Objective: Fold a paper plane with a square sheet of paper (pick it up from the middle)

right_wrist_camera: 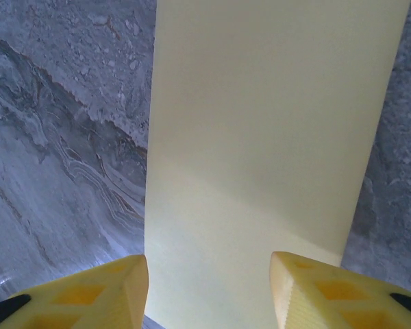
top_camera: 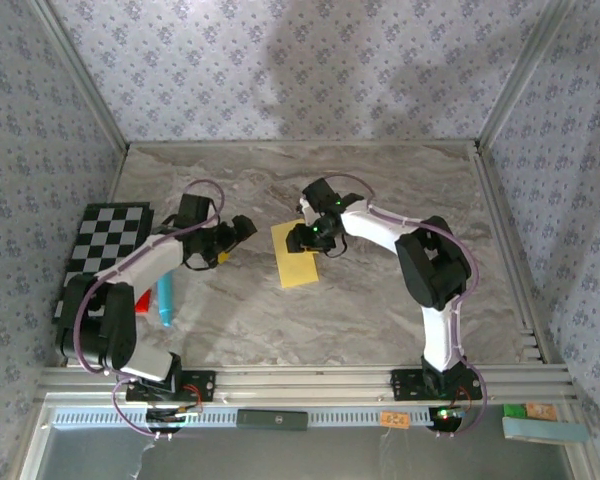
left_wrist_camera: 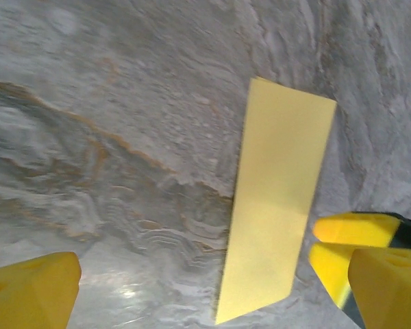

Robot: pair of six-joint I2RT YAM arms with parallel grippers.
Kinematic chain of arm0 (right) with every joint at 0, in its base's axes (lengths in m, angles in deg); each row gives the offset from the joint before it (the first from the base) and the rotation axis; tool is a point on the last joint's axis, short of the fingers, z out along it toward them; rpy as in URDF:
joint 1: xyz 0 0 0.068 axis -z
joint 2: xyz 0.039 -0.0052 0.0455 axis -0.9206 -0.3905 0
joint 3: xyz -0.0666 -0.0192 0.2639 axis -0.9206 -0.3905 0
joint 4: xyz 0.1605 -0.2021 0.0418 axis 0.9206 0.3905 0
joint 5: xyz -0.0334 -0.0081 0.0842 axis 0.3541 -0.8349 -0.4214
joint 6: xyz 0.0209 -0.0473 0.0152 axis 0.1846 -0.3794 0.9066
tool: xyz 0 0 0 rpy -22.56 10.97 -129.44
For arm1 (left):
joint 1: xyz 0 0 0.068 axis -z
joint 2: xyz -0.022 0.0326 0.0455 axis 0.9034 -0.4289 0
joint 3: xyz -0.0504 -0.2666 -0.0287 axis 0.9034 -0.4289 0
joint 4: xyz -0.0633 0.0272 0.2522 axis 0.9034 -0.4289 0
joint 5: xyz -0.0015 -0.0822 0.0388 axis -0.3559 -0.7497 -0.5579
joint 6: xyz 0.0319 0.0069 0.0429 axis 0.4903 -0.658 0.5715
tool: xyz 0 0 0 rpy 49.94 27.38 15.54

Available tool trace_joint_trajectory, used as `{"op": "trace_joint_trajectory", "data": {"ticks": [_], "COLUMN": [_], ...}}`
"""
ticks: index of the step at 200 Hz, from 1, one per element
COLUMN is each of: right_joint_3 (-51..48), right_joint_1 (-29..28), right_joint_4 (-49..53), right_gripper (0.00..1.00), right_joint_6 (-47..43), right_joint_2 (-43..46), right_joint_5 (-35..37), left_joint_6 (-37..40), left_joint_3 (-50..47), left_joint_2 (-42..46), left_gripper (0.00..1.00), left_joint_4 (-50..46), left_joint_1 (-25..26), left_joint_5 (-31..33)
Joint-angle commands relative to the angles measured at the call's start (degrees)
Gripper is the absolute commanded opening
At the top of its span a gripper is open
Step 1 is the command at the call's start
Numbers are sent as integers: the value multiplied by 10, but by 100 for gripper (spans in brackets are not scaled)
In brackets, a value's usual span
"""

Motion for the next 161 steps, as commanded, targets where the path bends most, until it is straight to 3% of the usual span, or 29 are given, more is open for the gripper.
{"op": "trace_joint_trajectory", "data": {"ticks": [1, 46, 114, 161], "right_joint_3": [-6, -19, -52, -58], "right_joint_1": [-1, 4, 20, 25], "right_joint_4": [-5, -2, -5, -11], "right_gripper": [49, 46, 39, 36], "right_joint_6": [26, 32, 48, 55], "right_joint_2": [-14, -34, -55, -57], "right_joint_5": [-1, 6, 7, -1], "left_joint_6": [-30, -44, -56, -52], "left_joint_3": [-13, -11, -5, 14], "left_joint_2": [-18, -49, -105, -145], "left_gripper": [99, 89, 51, 35], "left_joint_4": [49, 74, 92, 89], "left_joint_1": [19, 57, 86, 99], "left_joint_5": [-44, -70, -96, -99]}}
